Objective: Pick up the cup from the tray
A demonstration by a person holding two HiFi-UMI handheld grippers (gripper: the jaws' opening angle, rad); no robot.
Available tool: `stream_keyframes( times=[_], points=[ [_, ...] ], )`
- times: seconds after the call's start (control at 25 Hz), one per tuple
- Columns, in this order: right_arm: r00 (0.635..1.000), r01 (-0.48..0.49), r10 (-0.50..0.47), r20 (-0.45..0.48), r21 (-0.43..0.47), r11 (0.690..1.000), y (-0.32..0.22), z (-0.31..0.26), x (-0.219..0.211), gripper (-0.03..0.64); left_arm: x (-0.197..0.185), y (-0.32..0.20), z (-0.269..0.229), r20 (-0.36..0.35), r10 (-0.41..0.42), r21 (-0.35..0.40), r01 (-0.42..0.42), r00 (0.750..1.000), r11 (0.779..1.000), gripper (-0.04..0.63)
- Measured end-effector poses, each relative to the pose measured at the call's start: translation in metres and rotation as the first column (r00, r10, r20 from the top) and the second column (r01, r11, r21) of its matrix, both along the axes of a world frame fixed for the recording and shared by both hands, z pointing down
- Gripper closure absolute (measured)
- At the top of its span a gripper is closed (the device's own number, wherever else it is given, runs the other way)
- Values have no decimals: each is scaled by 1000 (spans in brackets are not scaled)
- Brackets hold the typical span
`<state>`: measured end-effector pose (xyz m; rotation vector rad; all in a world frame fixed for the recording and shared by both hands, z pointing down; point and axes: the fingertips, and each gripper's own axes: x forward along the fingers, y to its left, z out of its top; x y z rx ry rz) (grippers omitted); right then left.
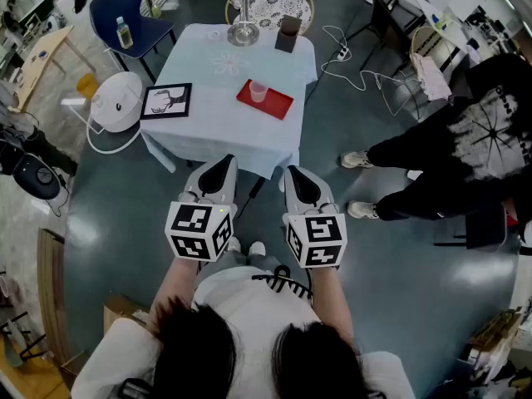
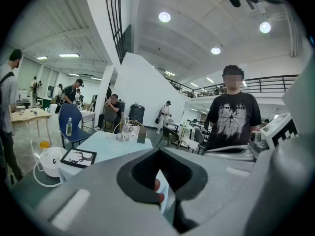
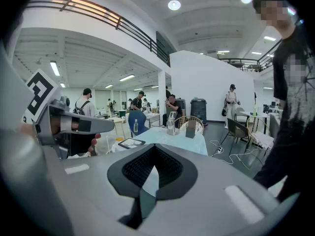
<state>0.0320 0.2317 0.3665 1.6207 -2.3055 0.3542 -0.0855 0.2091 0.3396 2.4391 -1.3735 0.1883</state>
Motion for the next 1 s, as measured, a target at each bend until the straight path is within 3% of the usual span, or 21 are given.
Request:
stream_keyframes(
  times=[1.0],
  points=[
    [1000, 14, -13, 16, -35, 999, -10, 8, 18, 592, 14, -12, 1, 10, -28, -10, 28, 1000, 1000, 595]
  ],
)
